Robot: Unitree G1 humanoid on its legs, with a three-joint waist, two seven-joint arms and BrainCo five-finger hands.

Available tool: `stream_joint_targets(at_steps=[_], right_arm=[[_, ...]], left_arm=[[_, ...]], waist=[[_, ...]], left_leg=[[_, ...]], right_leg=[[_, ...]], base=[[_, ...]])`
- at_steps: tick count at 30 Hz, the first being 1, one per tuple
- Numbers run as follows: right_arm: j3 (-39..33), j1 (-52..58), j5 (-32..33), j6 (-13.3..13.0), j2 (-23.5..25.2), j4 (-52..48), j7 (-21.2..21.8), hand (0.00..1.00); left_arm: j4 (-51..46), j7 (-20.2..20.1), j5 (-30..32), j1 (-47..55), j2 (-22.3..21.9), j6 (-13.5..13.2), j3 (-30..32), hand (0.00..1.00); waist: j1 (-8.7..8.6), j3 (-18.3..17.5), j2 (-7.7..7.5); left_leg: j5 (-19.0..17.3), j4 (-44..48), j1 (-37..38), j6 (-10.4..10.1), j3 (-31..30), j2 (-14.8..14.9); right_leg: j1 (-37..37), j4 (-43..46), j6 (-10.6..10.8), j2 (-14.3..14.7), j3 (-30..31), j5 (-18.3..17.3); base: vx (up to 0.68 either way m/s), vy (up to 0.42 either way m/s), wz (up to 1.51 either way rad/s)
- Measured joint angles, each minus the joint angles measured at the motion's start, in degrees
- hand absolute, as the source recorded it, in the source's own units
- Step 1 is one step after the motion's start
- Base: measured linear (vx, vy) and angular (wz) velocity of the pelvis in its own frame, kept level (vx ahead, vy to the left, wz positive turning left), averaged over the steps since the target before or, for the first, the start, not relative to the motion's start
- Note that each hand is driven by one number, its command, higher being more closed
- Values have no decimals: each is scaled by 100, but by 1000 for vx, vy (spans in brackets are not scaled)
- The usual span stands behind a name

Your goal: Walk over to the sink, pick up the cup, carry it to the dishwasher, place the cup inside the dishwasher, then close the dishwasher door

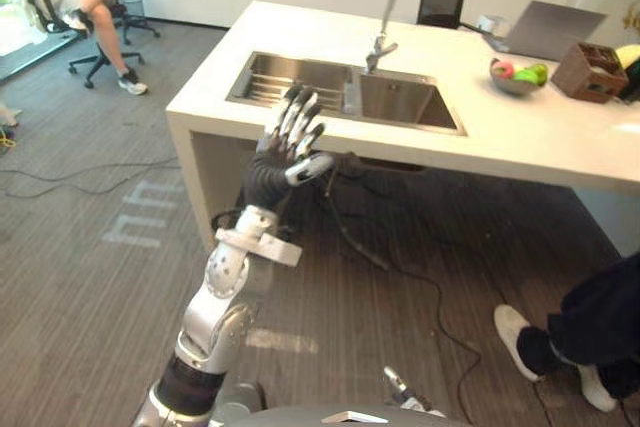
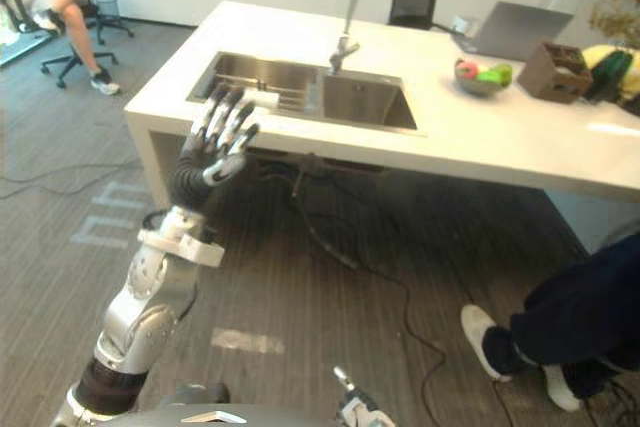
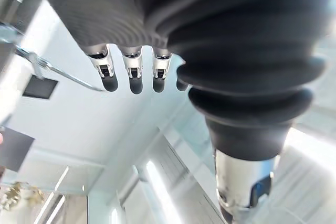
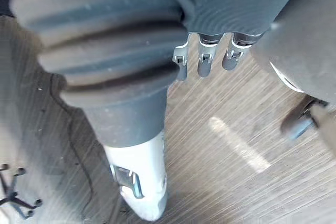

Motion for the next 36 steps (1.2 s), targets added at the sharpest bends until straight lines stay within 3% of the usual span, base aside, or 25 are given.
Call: stream_joint_targets(at_steps=[1,3,5,7,8,9,10,11,12,17,21,22,25,27,28,29,30,36], right_arm=[[9,-33,-49,-89,42,-11,-5,0],[41,-113,-47,-118,69,-9,-31,0],[54,-226,19,-214,225,-23,-33,0],[55,-261,6,-217,237,-12,-37,0],[54,-236,7,-209,242,18,-37,0],[60,-222,3,-188,258,50,-30,0],[68,-226,-13,-172,234,53,-19,0],[126,-235,-167,-143,85,91,2,0],[175,-281,-230,-129,-37,214,53,0],[172,-296,-669,-126,-97,273,367,0],[43,-307,-623,-120,-84,297,648,0],[-58,-307,-597,-40,-100,285,771,0],[-498,-307,-591,151,-169,357,1011,0],[-656,-299,-612,293,-242,465,1154,0],[-660,-295,-625,324,-293,456,1189,0],[-661,-243,-667,381,-413,455,1226,0],[-717,-225,-670,380,-493,441,1259,0],[-899,-170,-657,283,-292,402,1338,0]], left_arm=[[26,18,0,-156,0,47,-149,0],[88,46,-14,-283,0,51,-202,0],[338,188,-228,-420,-2,47,-192,0],[595,239,-241,-435,-1,37,-159,0],[726,284,-252,-430,1,31,-150,0],[776,390,-331,-427,-14,12,-72,0],[807,460,-343,-424,-36,13,-40,0],[842,622,-355,-421,-41,29,-3,0],[855,728,-405,-420,-43,32,66,0],[1140,1037,-558,-375,-148,28,532,0],[1494,1141,-687,-72,-144,-326,913,0],[1692,1122,-774,40,-132,-576,1098,0],[1891,1023,-786,146,-61,-722,1344,0],[1877,1009,-765,245,76,-742,1434,0],[1868,1011,-761,296,96,-752,1509,0],[1839,1023,-763,380,92,-754,1691,0],[1732,1027,-776,465,98,-753,1851,0],[1262,894,-969,606,159,-464,2410,0]], waist=[[21,-61,61],[-12,-69,71],[-148,-75,72],[-208,-72,74],[-178,-95,35],[-127,-116,-10],[-98,-146,22],[-75,-171,254],[-74,-164,349],[-77,-226,489],[-95,-90,416],[-95,-2,417],[-78,126,388],[-46,217,372],[-37,228,396],[20,255,523],[77,297,666],[99,280,489]], left_leg=[[-93,-123,300,-19,12,6],[-121,-170,398,2,12,26],[-231,-93,390,-17,-152,12],[-349,95,373,-77,-323,6],[-447,247,320,-153,-381,2],[-574,413,226,-236,-418,8],[-624,487,186,-303,-452,90],[-680,533,112,-394,-485,300],[-688,506,104,-450,-482,451],[-617,440,191,-676,-520,761],[-596,1363,-172,-687,-726,885],[-585,1652,-263,-669,-791,921],[-582,1860,-346,-690,-962,893],[-773,1365,-256,-698,-1287,650],[-760,1126,-239,-695,-1348,593],[-531,647,-188,-713,-1490,547],[-61,413,-71,-737,-1545,570],[-138,300,-4,-574,-1257,349]], right_leg=[[-175,-157,-244,-169,-356,-136],[-299,-657,-416,-183,-555,-222],[-545,-1826,-512,3,-464,-162],[-535,-2291,-509,103,-368,95],[-480,-2820,-598,152,-410,516],[-395,-3276,-485,213,-420,741],[-296,-3448,-434,314,-452,714],[-192,-3780,-514,572,-517,831],[-125,-4006,-590,765,-534,902],[-18,-4198,-790,1136,-547,823],[-23,-3841,-868,1148,-554,519],[8,-3691,-887,1154,-568,396],[206,-3839,-946,1198,-523,342],[294,-3894,-975,1143,-336,373],[294,-3885,-956,1119,-289,374],[275,-3839,-868,1129,-171,335],[252,-3761,-784,1180,-36,312],[287,-3888,-537,909,40,434]], base=[[317,143,-1],[194,68,12],[242,-21,45],[253,-126,52],[237,-225,36],[214,-266,21],[152,-265,-4],[119,-237,-18],[102,-203,-22],[91,-176,-11],[14,-121,5],[-13,-83,10],[-14,-56,10],[1,16,-6],[-2,81,-35],[1,140,-59],[12,161,-67],[73,117,-14]])
